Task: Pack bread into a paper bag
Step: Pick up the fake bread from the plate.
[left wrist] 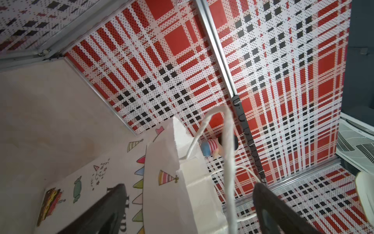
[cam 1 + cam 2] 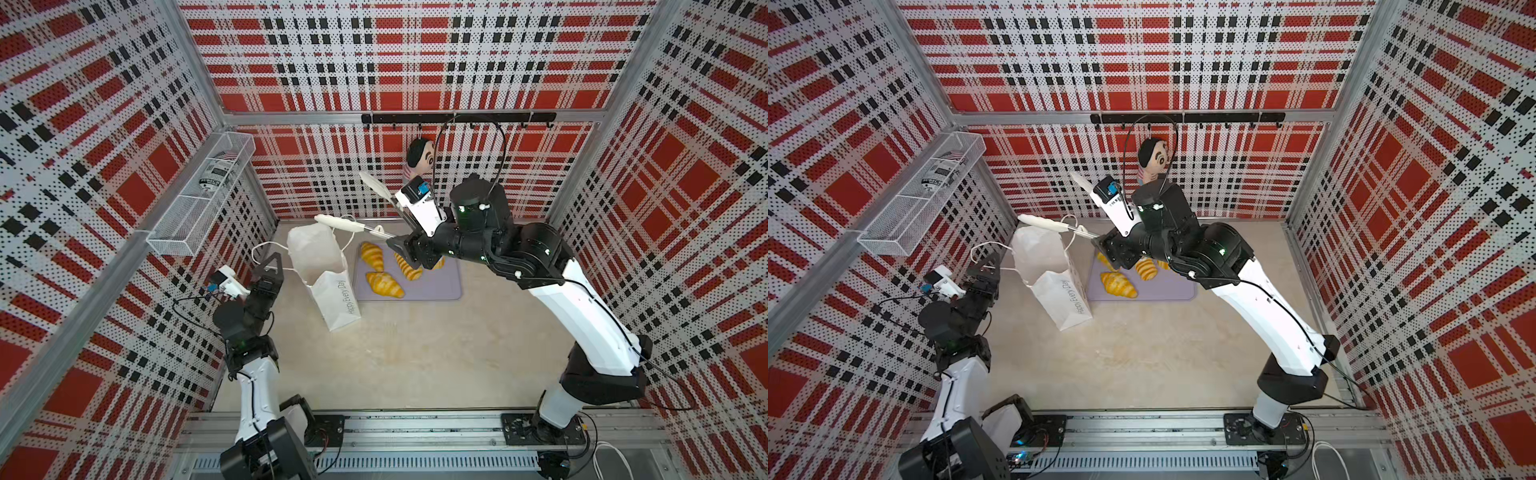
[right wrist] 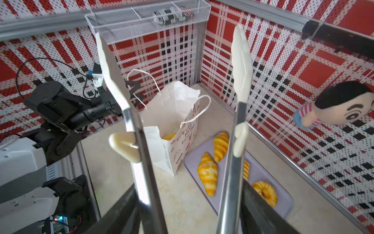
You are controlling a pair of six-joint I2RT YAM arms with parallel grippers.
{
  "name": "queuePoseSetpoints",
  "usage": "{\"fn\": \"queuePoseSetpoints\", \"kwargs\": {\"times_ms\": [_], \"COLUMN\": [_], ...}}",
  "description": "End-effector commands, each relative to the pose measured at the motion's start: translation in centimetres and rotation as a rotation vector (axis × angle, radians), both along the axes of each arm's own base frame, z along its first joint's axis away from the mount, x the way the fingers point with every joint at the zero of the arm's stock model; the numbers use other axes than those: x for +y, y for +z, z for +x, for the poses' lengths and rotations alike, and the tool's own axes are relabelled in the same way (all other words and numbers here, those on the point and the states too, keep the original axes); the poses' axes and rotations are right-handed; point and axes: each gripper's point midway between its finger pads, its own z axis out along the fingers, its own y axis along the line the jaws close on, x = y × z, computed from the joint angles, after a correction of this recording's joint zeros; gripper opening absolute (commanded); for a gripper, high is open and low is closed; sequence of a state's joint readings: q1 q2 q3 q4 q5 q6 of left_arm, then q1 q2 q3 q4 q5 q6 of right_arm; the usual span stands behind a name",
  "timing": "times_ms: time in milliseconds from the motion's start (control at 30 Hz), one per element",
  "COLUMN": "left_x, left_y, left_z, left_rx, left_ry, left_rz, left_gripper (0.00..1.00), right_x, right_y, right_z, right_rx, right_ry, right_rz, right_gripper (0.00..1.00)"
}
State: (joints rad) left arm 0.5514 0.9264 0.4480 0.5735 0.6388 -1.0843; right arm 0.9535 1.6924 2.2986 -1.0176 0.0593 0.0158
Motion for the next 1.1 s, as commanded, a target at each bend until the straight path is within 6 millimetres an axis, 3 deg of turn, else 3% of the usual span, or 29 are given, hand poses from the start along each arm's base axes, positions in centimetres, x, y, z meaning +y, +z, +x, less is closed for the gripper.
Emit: {"fn": "queuePoseSetpoints", "kwargs": {"times_ms": [0,167,400,767,1067], "left_x": [0.8,1.9,2.6,0.6,-0.2], "left_y": [0.4,0.1,-0.6,-3.0,-3.9], "left_z": [0.3,0.9,2.2,5.7,6.2], "left_rx": [0.055,0.142,0.228,0.297,0.311], "left_ry": [0.032,0.070,0.063,-0.073,-0.119], "left_rz": [0.070,0.142,0.190,0.167,0.164], "left_gripper": [0.98,0.98,0.98,0.98,0.98], "right_x": [-0.2,-1.0,-4.1,-6.5,-8.4], "right_y": [-0.3,-1.5,-4.0,-7.2,-9.3], "right_z": [1.4,2.6,5.1,7.1,8.7], "right_rx": [-0.042,-0.041,0.023,0.076,0.120], "right_ry": [-0.070,-0.128,-0.224,-0.289,-0.344], "right_rz": [-0.013,-0.020,-0.017,-0.029,-0.050], "right_gripper": [0.74,0.73,0.73,0.73,0.73]}}
